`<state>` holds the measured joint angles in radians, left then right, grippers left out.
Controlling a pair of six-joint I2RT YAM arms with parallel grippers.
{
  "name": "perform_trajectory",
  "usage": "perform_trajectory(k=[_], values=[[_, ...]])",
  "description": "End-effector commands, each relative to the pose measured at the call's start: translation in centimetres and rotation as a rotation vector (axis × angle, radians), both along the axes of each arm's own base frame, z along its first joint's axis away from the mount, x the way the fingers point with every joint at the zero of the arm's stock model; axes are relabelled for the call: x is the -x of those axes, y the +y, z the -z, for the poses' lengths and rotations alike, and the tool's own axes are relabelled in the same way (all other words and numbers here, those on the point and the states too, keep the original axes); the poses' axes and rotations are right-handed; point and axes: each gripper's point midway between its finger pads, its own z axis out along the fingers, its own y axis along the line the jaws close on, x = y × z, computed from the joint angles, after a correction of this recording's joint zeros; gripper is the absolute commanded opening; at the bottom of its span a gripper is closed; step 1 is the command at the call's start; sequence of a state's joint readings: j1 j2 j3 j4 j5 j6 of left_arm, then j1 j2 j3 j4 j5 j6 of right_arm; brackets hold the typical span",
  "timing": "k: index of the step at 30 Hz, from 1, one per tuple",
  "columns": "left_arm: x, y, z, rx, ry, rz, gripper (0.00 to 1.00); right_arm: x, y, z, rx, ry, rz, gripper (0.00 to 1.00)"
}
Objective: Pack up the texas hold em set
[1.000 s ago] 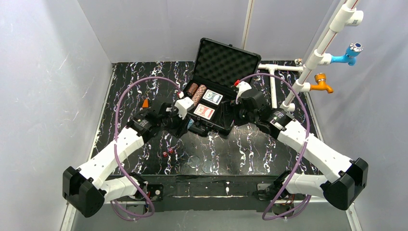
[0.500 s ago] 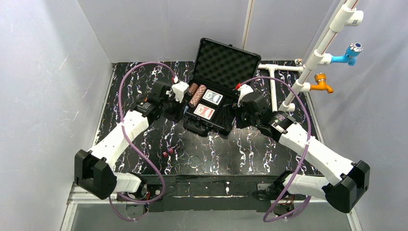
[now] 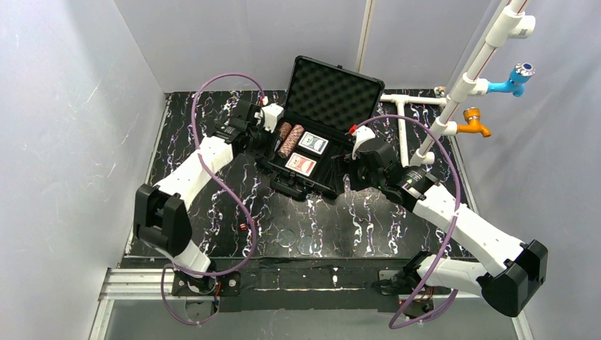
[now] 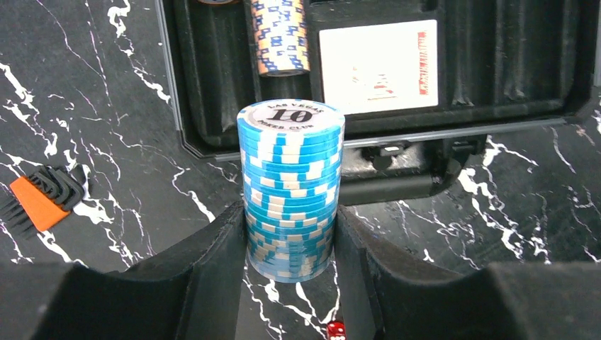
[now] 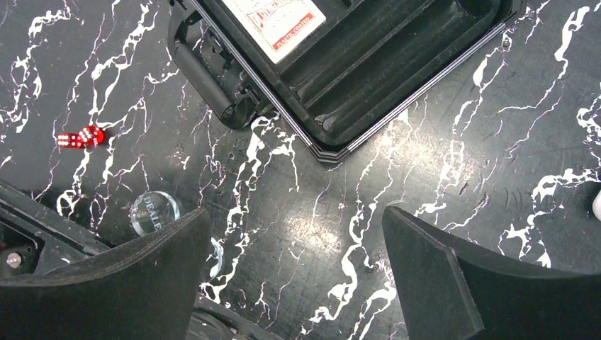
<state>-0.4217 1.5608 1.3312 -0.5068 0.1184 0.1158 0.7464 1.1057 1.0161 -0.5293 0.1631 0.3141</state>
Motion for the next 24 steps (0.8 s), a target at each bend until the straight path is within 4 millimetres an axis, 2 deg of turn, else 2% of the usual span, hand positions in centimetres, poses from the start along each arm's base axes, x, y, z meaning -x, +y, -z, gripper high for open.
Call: perform_trajectory(k=[1,11,24], values=[[-3.0,0.6,-0.7,-0.028,-0.042,-0.021,0.00,-0.2,-0.3,-0.6,-0.017,-0.035,0.012,0.98],[-6.8,0.8,3.2,-0.110,0.042,-0.048,0.00,0.2,-0.8,0.0,-0.015,-0.028,0.022,0.98],[-8.8,0.9,5.7,-0.148,0.079,-0.083,0.00,0.2,-1.0,0.5,-0.001,-0.022,0.035,0.98]])
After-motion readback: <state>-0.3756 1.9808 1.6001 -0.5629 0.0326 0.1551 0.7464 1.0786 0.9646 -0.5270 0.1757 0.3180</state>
